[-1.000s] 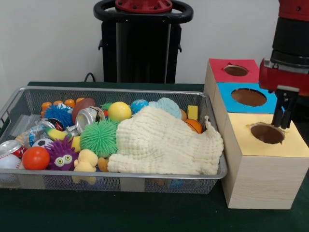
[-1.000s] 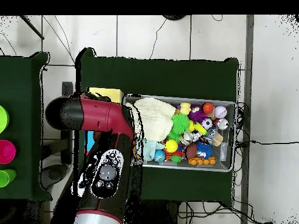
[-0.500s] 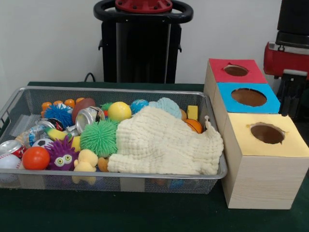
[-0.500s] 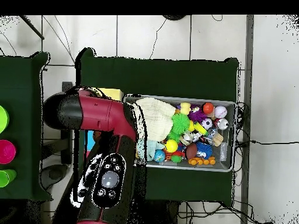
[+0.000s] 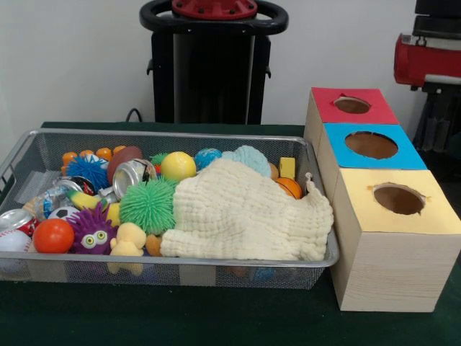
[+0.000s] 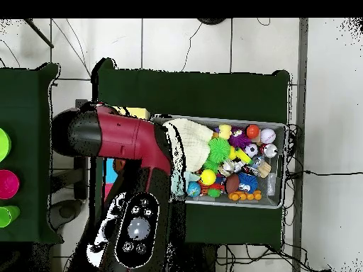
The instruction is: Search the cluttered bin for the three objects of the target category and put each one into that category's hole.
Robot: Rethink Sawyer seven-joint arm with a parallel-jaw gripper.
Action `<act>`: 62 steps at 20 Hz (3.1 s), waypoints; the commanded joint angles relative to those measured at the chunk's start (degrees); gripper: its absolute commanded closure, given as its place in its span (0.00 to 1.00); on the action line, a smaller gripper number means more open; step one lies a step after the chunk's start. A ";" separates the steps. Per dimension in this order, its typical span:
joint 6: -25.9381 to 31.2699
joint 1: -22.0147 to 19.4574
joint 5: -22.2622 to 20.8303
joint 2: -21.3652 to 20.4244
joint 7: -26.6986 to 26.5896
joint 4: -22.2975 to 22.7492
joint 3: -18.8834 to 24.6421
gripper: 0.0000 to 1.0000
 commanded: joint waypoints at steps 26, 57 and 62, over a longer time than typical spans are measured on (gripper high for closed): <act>-2.26 -20.11 -9.07 -5.67 -6.71 12.21 12.12 1.00; -10.20 -24.54 -20.67 -1.81 2.68 14.46 18.13 0.00; -13.07 -24.69 -20.91 -1.24 3.85 16.03 18.49 0.00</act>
